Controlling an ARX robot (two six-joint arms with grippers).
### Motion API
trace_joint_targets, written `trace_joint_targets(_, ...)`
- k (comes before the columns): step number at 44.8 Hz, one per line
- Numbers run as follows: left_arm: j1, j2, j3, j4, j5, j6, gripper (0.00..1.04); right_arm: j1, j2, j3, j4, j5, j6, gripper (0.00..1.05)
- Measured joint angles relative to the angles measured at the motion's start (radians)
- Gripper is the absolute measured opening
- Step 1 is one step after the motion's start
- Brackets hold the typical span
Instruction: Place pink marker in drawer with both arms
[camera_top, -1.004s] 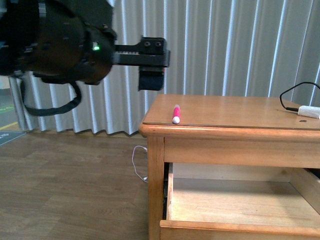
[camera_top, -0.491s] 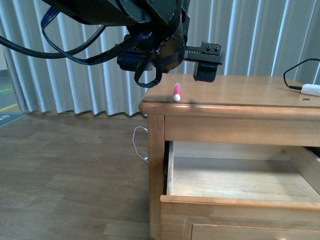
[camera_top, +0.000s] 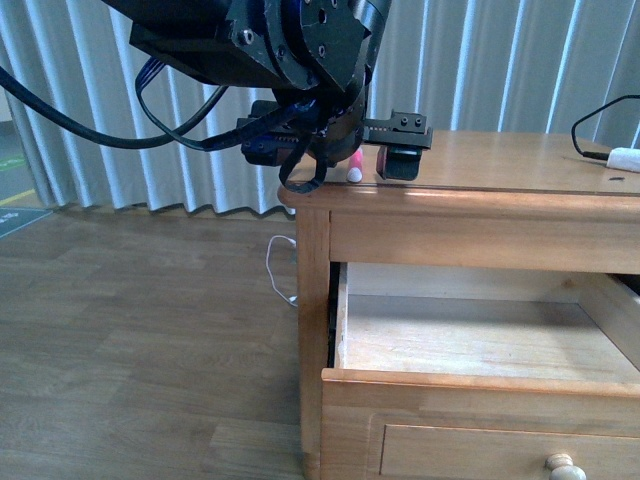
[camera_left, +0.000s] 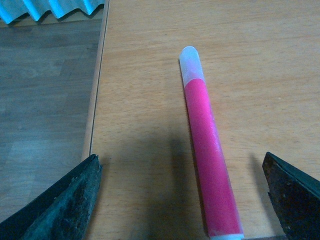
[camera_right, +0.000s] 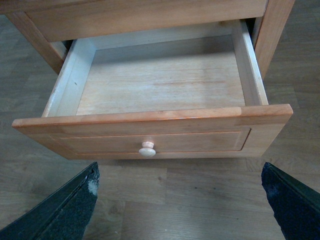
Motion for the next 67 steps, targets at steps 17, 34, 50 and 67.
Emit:
trace_joint_targets(17, -0.001, 0.058, 0.063, -0.006, 0.014, -0.013, 0.98, 0.000, 0.000, 0.000, 0.000, 0.000, 0.000, 0.96)
trace_joint_targets(34, -0.001, 0.070, 0.093, -0.052, 0.014, -0.001, 0.74, 0.000, 0.000, 0.000, 0.000, 0.000, 0.000, 0.96)
trace_joint_targets(50, 0.005, 0.061, 0.064, -0.020, 0.014, 0.047, 0.15, 0.000, 0.000, 0.000, 0.000, 0.000, 0.000, 0.96)
trace_joint_targets(67, 0.018, -0.188, -0.289, 0.257, 0.311, 0.192, 0.15, 0.000, 0.000, 0.000, 0.000, 0.000, 0.000, 0.96)
